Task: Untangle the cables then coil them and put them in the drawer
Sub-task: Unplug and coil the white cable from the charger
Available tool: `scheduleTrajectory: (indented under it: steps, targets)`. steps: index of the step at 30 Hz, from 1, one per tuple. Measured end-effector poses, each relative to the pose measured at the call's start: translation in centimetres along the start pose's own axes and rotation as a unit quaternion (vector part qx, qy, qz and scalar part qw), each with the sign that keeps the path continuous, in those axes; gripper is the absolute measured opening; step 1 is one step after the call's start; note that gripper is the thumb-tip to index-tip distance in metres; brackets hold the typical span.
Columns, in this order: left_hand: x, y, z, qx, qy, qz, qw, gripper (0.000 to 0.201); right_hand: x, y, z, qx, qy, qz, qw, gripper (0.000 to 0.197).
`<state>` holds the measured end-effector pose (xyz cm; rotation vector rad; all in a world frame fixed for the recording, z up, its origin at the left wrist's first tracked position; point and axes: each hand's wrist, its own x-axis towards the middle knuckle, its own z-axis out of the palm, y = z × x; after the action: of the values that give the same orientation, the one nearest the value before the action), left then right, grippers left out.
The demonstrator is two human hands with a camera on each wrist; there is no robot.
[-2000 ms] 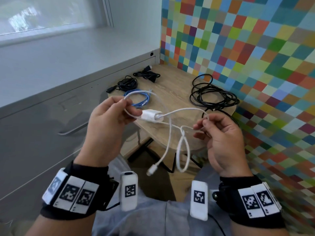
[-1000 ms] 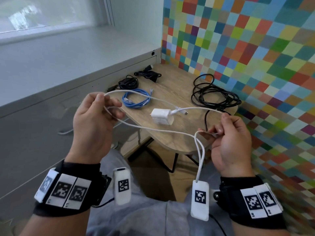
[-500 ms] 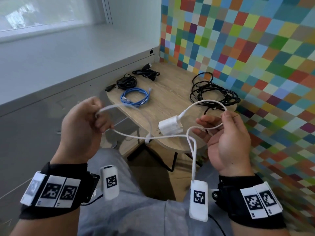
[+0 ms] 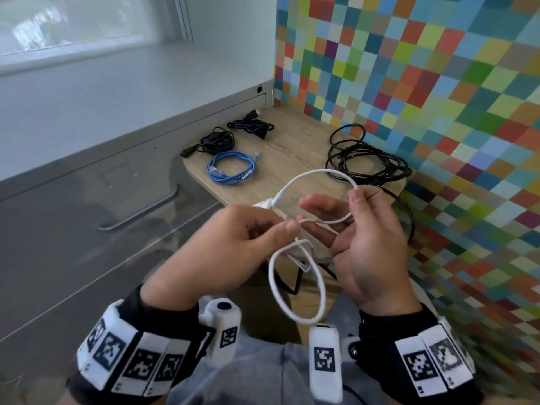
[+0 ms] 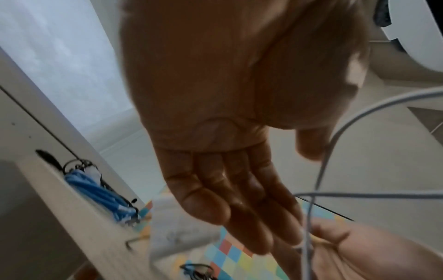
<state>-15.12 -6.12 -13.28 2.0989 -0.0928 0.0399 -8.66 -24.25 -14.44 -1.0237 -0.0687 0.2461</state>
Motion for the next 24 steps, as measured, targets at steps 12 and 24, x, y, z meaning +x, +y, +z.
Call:
scheduleTrajectory:
  steps: [12, 24]
  targets:
    - [0.4, -1.1, -1.7, -0.118, 0.241, 0.001, 0.963, 0.021, 1.3, 0.6, -1.6, 0.017, 0.073, -0.045, 0.996, 0.017]
    - [0.4, -6.6, -5.9, -0.054, 0.407, -0.095, 0.907, 0.016, 2.2, 0.5, -3.0, 0.033, 0.129, -0.065, 0.989, 0.013]
